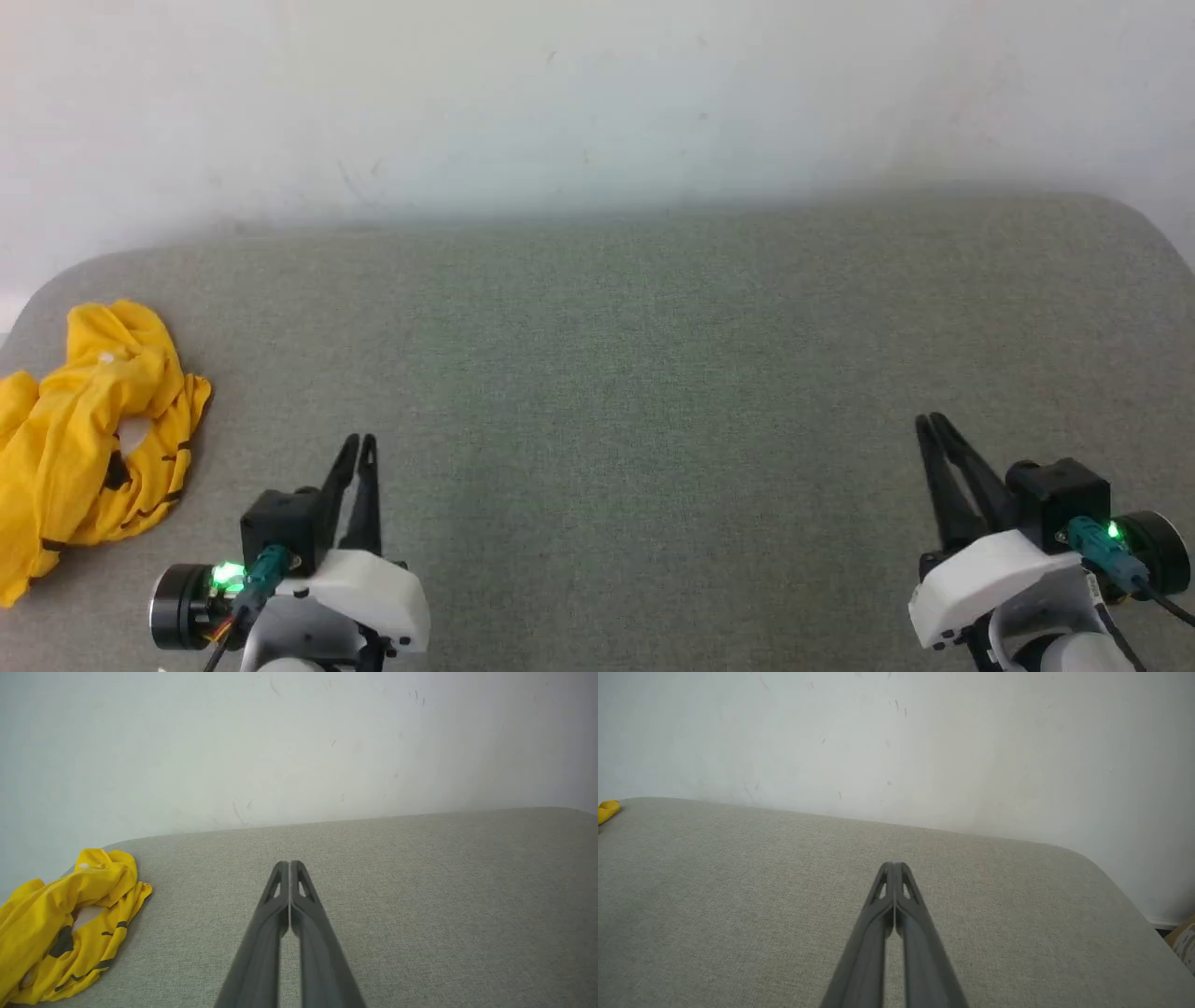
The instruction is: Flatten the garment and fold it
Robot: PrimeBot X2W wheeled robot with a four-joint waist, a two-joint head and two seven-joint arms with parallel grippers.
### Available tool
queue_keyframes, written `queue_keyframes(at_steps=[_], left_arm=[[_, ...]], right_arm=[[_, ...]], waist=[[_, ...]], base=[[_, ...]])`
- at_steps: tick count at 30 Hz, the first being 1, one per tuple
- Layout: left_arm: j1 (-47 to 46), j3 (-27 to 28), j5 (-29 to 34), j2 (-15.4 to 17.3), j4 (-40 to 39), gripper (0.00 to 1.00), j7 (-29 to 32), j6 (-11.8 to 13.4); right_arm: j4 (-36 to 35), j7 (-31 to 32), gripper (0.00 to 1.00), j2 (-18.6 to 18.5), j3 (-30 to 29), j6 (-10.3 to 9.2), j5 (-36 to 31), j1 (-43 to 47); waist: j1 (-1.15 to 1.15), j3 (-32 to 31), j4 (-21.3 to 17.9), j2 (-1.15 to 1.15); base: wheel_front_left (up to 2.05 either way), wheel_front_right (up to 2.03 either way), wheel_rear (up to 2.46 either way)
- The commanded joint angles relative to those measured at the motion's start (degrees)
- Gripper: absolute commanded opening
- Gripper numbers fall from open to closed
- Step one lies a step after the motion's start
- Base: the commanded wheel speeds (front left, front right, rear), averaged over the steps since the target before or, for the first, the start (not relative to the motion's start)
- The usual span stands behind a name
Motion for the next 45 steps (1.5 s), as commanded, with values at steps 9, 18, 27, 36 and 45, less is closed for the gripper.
queue_keyframes(at_steps=[9, 18, 27, 36, 45], left_arm=[[0.34, -0.05, -0.40, 0.00, 0.13, 1.00, -0.67, 0.03], [0.91, -0.10, -1.18, -0.03, 0.24, 1.00, -1.75, 0.19], [1.43, -0.15, -1.99, -0.05, 0.45, 1.00, -2.83, 0.51], [1.92, -0.29, -2.83, -0.07, 0.87, 1.00, -3.90, 0.86], [2.46, -0.09, -3.72, -0.10, 1.36, 1.00, -4.98, 1.05]], right_arm=[[0.27, -0.67, 1.00, -0.01, -0.79, -0.01, 0.66, 0.38], [0.66, -1.75, 1.00, 0.01, -2.15, -0.01, 1.27, 0.87], [0.87, -2.82, 1.00, 0.03, -3.52, -0.02, 1.83, 1.31], [0.89, -3.90, 1.00, 0.05, -4.62, -0.03, 2.19, 1.76], [0.90, -4.97, 1.00, 0.06, -5.47, -0.04, 2.62, 2.14]], waist=[[0.00, 0.03, 0.01, 0.00], [0.00, 0.07, 0.07, 0.00], [0.00, 0.09, 0.33, 0.00], [0.00, 0.13, 1.51, 0.00], [0.00, 0.13, 3.78, 0.00]], base=[[0.00, 0.00, 0.00], [0.00, 0.00, 0.00], [0.00, 0.00, 0.00], [0.00, 0.00, 0.00], [0.00, 0.00, 0.00]])
